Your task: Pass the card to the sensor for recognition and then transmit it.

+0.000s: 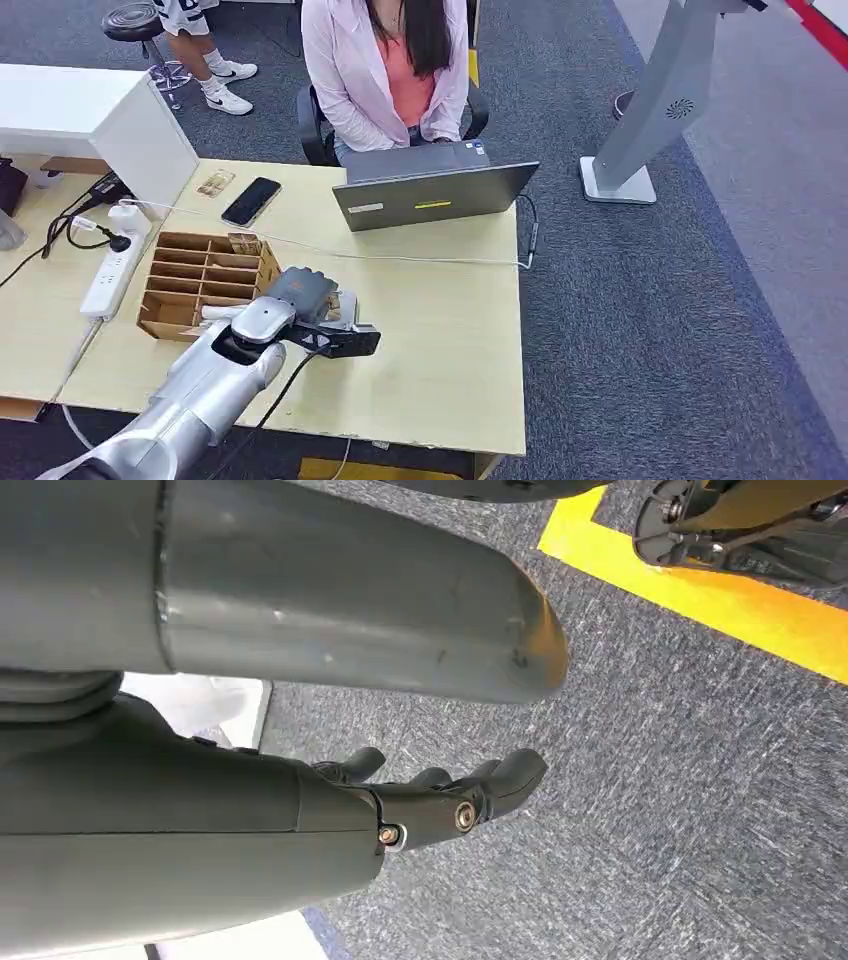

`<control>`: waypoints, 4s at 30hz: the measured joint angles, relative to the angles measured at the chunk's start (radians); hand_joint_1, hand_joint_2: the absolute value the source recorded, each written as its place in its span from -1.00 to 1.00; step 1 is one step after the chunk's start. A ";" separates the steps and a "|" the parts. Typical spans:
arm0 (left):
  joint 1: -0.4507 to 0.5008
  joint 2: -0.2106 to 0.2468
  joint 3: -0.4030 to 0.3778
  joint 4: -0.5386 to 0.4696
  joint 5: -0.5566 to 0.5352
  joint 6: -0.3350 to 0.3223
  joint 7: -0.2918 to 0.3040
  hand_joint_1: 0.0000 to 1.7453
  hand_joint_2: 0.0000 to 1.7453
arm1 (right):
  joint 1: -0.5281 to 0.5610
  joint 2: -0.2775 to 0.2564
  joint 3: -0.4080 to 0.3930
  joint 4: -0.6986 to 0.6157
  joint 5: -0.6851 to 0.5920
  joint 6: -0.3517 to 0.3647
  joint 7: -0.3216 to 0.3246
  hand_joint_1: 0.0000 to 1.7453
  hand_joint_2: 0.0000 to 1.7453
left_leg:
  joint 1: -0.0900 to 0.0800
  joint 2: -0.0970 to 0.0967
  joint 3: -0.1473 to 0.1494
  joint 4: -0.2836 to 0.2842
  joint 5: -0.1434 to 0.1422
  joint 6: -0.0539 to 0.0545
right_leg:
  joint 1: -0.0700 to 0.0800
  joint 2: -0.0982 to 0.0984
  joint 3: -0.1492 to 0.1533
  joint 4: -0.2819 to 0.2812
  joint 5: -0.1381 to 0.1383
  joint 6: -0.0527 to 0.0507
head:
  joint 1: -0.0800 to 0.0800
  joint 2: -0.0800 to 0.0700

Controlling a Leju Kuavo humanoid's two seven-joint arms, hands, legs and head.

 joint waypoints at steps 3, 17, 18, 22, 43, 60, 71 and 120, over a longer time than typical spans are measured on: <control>0.000 0.000 0.000 0.000 0.000 0.000 0.000 1.00 1.00 | 0.000 0.000 0.000 0.000 0.000 0.000 0.000 -1.00 -1.00 | 0.000 0.000 0.000 0.000 0.000 0.000 | 0.000 0.000 0.000 0.000 0.000 0.000 | 0.000 0.000; 0.004 0.071 0.092 -0.168 -0.032 0.383 0.004 1.00 1.00 | 0.001 0.000 0.018 0.000 0.068 0.023 -0.018 -1.00 -1.00 | 0.001 0.003 -0.007 0.000 0.004 -0.003 | 0.001 0.003 -0.009 0.001 0.005 -0.003 | 0.001 0.000; -0.006 0.084 0.165 -0.212 -0.041 0.546 -0.023 1.00 1.00 | 0.004 0.000 0.022 0.000 0.071 0.023 -0.018 -1.00 -1.00 | 0.001 0.003 -0.009 0.000 0.005 -0.003 | 0.001 0.003 -0.011 0.001 0.006 -0.003 | 0.001 0.000; -0.016 0.105 0.354 -0.314 -0.080 0.731 -0.059 1.00 1.00 | 0.008 0.000 0.034 0.000 0.079 0.023 -0.020 -1.00 -1.00 | 0.001 0.001 -0.009 0.000 0.005 -0.003 | 0.001 0.002 -0.011 0.001 0.005 -0.003 | 0.000 0.000; 0.004 0.119 0.489 -0.381 -0.075 0.710 -0.074 1.00 1.00 | 0.004 0.000 0.051 0.000 0.082 0.023 -0.024 -1.00 -1.00 | 0.001 0.000 -0.012 0.000 0.005 -0.003 | 0.001 0.001 -0.013 0.001 0.004 -0.003 | 0.001 0.000; -0.098 0.175 0.554 -0.226 -0.087 0.714 -0.071 -1.00 1.00 | 0.003 0.000 0.058 0.000 0.100 0.036 -0.023 -1.00 -1.00 | 0.001 0.000 -0.013 0.000 0.006 -0.003 | 0.001 0.001 -0.014 0.001 0.004 -0.003 | 0.001 0.000; -0.104 0.175 0.557 -0.197 -0.084 0.715 -0.071 -1.00 1.00 | 0.001 0.000 0.058 0.000 0.100 0.035 -0.024 -1.00 -1.00 | 0.001 0.000 -0.013 0.000 0.005 -0.003 | 0.001 0.001 -0.014 0.001 0.004 -0.003 | 0.001 0.000; 0.430 0.189 0.390 -0.808 -0.011 0.365 -0.020 -1.00 1.00 | 0.004 0.001 -0.019 0.000 0.008 -0.013 -0.025 -1.00 -1.00 | 0.001 0.001 -0.014 0.000 0.004 -0.002 | 0.001 0.002 -0.016 0.000 0.002 -0.003 | 0.002 0.000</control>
